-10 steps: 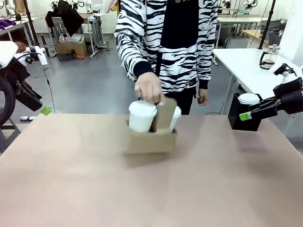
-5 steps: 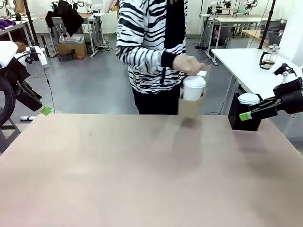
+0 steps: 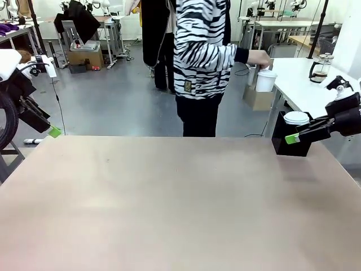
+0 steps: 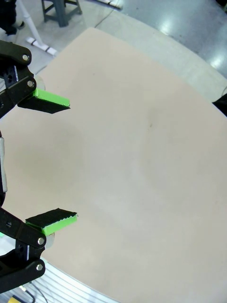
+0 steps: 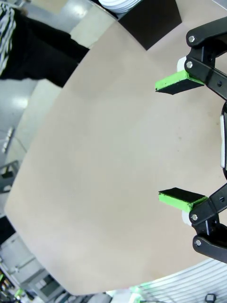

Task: Pour a drink into a cup and package it in a carrier.
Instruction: Insert the held 600 ml Paper Cup into the Cup Carrier.

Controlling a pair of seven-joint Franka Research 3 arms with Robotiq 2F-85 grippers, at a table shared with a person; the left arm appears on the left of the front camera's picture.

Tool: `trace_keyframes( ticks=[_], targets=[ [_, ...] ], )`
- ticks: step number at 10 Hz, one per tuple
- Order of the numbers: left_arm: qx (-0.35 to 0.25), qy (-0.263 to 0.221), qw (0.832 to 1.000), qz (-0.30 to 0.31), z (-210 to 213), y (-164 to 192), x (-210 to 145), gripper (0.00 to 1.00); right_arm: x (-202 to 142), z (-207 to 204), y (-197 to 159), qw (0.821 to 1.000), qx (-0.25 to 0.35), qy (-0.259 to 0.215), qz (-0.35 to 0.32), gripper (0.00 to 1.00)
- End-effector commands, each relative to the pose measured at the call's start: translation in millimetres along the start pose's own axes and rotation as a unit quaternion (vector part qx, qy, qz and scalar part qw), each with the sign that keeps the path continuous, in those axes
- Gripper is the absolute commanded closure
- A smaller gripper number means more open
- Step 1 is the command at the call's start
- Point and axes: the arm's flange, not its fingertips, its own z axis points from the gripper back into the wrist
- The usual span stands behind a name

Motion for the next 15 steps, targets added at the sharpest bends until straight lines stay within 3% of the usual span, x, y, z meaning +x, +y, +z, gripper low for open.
trace_keyframes(
  ticks=[1, 15],
  targets=[
    [0.001, 0.001, 1.000, 0.001, 0.9, -0.7, -0.7, 0.00, 1.2, 0.7, -1.6, 1.000, -0.002, 0.000, 0.014, 0.00],
    [0.001, 0.001, 1.000, 0.001, 0.9, -0.7, -0.7, 0.00, 1.2, 0.7, -1.6, 1.000, -0.002, 0.000, 0.014, 0.00]
  ],
)
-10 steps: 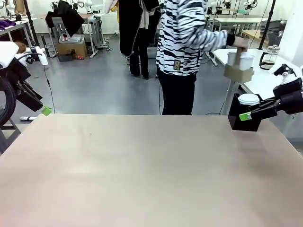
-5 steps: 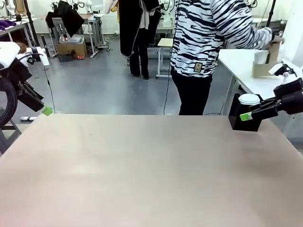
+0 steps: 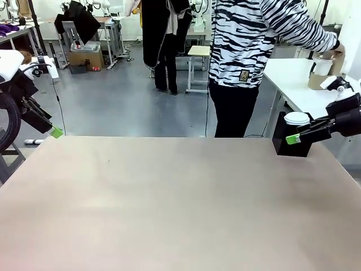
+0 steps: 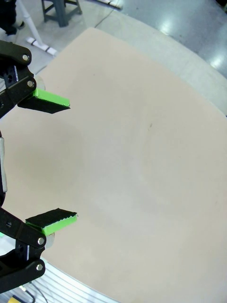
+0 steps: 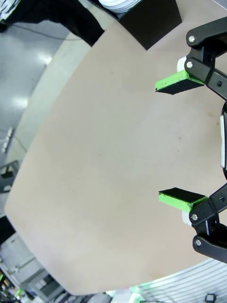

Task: Pour a drink into a cup and package it in a carrier.
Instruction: Insert the held 600 ml Paper Cup into the Cup Carrier.

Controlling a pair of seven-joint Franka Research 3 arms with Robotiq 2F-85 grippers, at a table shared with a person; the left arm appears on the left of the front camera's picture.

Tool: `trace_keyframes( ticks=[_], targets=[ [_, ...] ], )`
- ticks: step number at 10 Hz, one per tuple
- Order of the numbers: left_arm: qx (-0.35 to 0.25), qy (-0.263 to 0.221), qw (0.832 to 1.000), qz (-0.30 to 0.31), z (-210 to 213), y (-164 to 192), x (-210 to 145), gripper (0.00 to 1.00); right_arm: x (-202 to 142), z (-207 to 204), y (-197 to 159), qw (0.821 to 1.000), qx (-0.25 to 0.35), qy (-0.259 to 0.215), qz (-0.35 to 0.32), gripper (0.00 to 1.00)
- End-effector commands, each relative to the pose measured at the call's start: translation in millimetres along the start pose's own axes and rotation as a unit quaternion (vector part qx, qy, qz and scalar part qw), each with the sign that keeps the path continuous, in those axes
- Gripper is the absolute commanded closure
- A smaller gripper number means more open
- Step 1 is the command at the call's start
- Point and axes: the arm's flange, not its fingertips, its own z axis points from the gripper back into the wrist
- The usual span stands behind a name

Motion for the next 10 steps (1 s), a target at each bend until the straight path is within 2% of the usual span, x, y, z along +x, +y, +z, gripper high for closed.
trace_keyframes(
  ticks=[1, 10],
  targets=[
    [0.001, 0.001, 1.000, 0.001, 0.9, -0.7, -0.7, 0.00, 1.2, 0.7, -1.6, 1.000, -0.002, 0.000, 0.014, 0.00],
    [0.001, 0.001, 1.000, 0.001, 0.9, -0.7, -0.7, 0.00, 1.2, 0.7, -1.6, 1.000, -0.002, 0.000, 0.014, 0.00]
  ],
)
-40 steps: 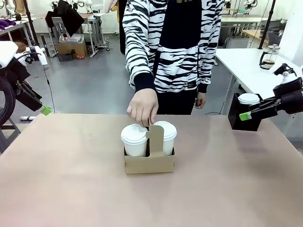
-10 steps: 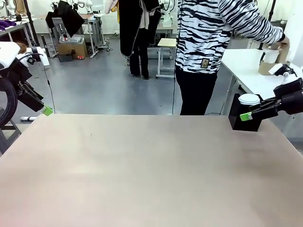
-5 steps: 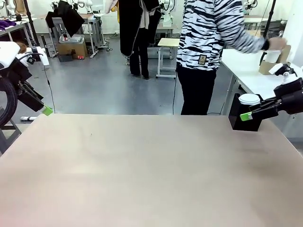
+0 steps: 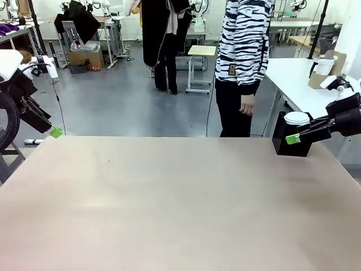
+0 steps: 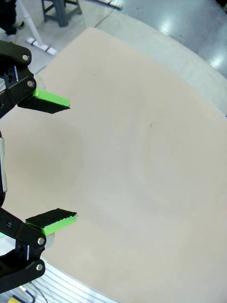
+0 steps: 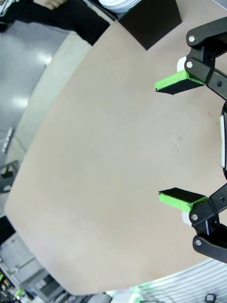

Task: Pour a drink into a cup and package it in a carrier.
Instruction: Insert the held 600 ml Paper Cup into the Cup Carrier.

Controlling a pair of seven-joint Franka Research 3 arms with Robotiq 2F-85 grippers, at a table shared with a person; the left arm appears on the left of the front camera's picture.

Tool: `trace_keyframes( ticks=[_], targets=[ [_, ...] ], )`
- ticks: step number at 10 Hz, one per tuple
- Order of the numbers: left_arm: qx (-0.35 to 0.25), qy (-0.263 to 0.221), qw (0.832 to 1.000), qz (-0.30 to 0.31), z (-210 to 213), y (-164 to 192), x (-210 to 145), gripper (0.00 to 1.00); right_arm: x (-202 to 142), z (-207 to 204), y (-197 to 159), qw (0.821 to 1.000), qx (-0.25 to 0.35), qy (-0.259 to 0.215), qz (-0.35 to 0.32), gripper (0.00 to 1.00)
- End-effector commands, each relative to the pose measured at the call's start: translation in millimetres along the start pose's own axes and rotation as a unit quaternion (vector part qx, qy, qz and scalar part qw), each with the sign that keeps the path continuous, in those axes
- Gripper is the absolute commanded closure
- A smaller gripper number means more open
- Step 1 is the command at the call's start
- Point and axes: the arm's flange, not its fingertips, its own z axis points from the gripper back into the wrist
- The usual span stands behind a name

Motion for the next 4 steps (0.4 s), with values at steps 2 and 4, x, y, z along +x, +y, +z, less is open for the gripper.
trace_keyframes(
  ticks=[2, 4],
  targets=[
    [0.001, 0.001, 1.000, 0.001, 0.9, -0.7, -0.7, 0.00, 1.2, 0.7, -1.6, 1.000, -0.002, 0.000, 0.014, 0.00],
    [0.001, 0.001, 1.000, 0.001, 0.9, -0.7, -0.7, 0.00, 1.2, 0.7, -1.6, 1.000, -0.002, 0.000, 0.014, 0.00]
  ],
)
